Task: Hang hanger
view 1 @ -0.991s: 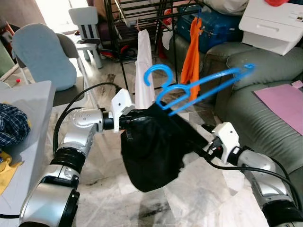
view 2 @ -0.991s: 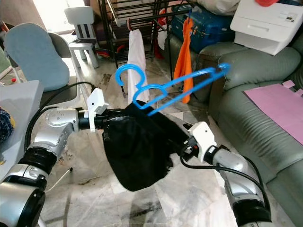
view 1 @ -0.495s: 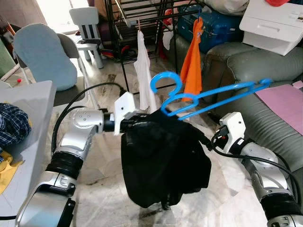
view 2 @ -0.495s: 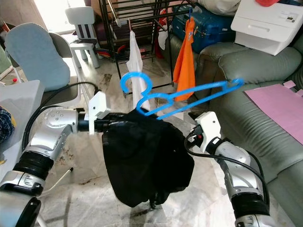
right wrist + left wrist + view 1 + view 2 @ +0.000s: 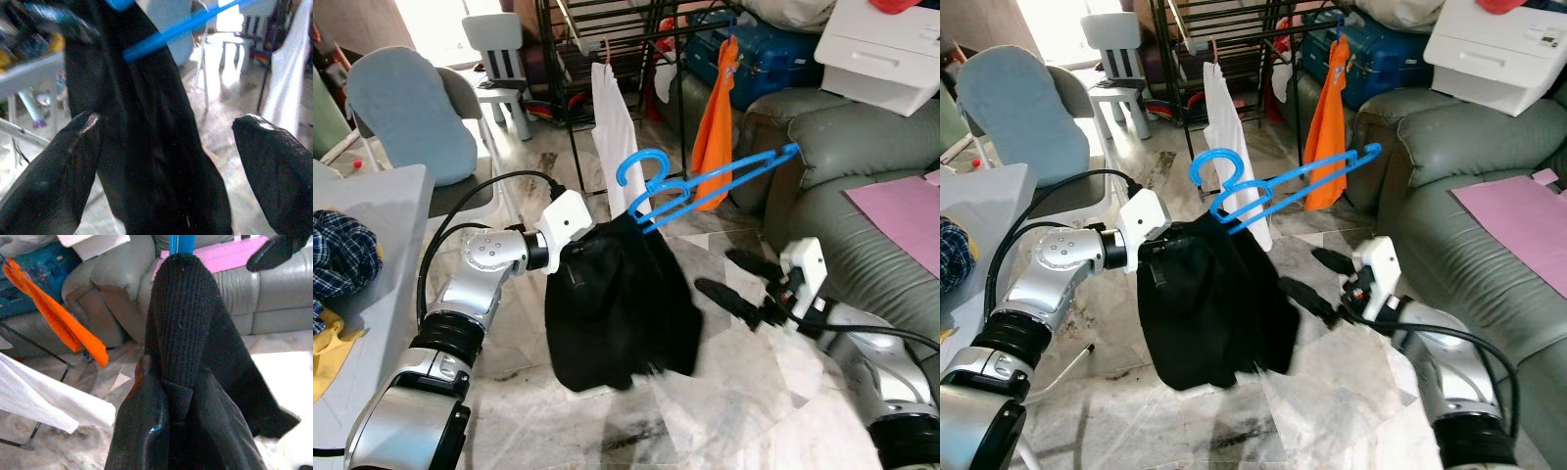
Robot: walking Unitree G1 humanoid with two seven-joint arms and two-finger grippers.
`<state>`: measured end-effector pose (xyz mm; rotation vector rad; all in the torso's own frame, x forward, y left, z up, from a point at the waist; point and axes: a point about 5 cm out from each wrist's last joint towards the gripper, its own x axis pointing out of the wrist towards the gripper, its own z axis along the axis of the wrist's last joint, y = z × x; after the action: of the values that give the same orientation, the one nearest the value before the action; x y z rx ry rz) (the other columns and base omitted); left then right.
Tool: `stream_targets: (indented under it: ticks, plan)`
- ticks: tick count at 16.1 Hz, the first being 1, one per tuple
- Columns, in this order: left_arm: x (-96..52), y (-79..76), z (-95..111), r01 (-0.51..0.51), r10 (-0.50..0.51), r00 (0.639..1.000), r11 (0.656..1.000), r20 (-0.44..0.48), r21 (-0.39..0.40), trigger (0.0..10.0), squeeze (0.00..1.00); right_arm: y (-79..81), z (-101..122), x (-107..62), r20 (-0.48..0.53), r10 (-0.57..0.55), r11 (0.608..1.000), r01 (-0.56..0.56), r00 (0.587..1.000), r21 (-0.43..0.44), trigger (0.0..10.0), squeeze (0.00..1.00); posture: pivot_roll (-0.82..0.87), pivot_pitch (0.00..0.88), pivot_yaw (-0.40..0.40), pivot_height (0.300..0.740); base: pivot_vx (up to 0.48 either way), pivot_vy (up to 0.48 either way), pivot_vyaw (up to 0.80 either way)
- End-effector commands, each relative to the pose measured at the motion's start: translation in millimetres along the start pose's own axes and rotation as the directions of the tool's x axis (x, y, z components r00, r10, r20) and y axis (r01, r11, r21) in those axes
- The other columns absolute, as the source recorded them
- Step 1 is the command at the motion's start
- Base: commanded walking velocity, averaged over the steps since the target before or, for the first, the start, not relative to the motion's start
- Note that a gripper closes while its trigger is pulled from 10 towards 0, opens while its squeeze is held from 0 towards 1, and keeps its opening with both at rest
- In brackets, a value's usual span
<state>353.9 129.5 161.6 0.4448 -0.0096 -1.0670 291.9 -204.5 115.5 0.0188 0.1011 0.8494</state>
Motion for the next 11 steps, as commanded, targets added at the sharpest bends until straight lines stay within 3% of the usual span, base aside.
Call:
stream_targets:
  ticks: [1, 3, 5, 11]
  plan:
    - [-0.1, 9.1, 17, -0.010, 0.007, 0.998, 0.999, 0.068, 0.050, 0.0, 0.00, -8.3, -1, -3.6, -0.036, -0.052, 0.998, 0.051, 0.998, -0.031, 10.0, 0.00, -0.17, 0.000, 0.067, 0.740, 0.000, 0.000, 0.00]
    - [0.4, 6.4, 23, 0.037, -0.044, 0.994, 0.997, 0.099, 0.062, 0.0, 0.00, -27.1, -8, -11.4, -0.102, -0.196, 0.976, 0.184, 0.975, -0.118, 10.0, 0.00, -0.17, 0.000, 0.068, 0.740, 0.000, 0.000, 0.00]
    - [-0.1, 4.1, 27, 0.061, -0.069, 0.991, 0.995, 0.113, 0.073, 0.0, 0.00, -33.6, -7, -10.8, -0.097, -0.259, 0.961, 0.246, 0.961, -0.124, 10.0, 0.00, -0.17, 0.000, 0.067, 0.740, 0.000, 0.000, 0.00]
    - [6.5, 1.1, 54, 0.074, -0.099, 0.976, 0.988, 0.193, 0.132, 0.0, 0.00, -23.1, -27, 5.8, -0.157, -0.200, 0.977, 0.185, 0.967, -0.103, 10.0, 0.00, -0.15, 0.000, 0.060, 0.740, 0.000, 0.000, 0.00]
